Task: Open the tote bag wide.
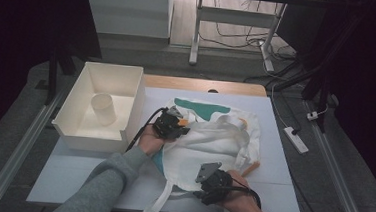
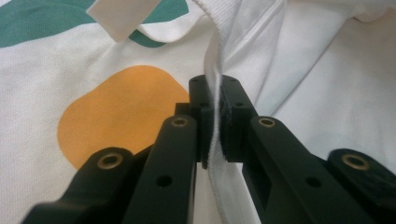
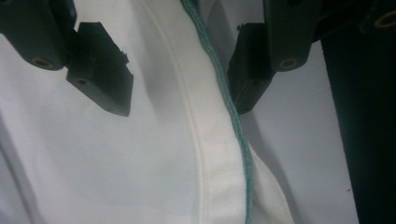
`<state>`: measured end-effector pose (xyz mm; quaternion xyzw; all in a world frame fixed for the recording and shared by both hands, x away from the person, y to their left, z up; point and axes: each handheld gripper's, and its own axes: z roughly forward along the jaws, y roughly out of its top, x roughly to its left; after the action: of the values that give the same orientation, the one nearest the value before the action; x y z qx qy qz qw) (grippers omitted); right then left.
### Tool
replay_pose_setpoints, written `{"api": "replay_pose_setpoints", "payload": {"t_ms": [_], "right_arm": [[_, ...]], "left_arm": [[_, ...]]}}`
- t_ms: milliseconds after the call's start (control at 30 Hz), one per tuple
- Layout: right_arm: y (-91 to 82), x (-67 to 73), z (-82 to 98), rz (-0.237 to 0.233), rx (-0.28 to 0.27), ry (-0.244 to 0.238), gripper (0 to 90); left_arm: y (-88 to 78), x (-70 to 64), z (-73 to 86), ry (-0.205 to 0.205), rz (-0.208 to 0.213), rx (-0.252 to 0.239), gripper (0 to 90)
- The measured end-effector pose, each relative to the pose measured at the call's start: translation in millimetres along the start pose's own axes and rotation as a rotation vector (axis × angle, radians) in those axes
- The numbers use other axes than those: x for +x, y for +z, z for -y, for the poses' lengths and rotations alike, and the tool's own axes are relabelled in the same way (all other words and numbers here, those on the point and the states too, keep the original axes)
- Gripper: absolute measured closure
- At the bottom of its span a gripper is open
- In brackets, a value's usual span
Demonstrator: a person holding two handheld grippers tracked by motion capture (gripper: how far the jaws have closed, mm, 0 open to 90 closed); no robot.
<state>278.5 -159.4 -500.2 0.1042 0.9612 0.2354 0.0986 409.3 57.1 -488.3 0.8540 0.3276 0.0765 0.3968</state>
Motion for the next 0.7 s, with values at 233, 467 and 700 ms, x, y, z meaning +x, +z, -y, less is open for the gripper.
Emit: {"api": "replay_pose_setpoints", "payload": {"t_ms": [233, 467, 700], "right_arm": [[-3.0, -6.1, 3.5, 0.033, -0.029, 0.014, 56.6], [-4.7, -14.0, 6.9, 0.080, -0.036, 0.051, 74.4], [-4.3, -17.3, 8.8, 0.062, -0.038, 0.060, 84.8]], "left_arm": [[-0.1, -0.1, 0.0, 0.001, 0.000, 0.001, 84.9], [-0.4, -0.5, -0.1, 0.004, -0.002, 0.002, 84.9], [-0.9, -0.5, -0.2, 0.004, -0.004, -0.003, 84.9]]}}
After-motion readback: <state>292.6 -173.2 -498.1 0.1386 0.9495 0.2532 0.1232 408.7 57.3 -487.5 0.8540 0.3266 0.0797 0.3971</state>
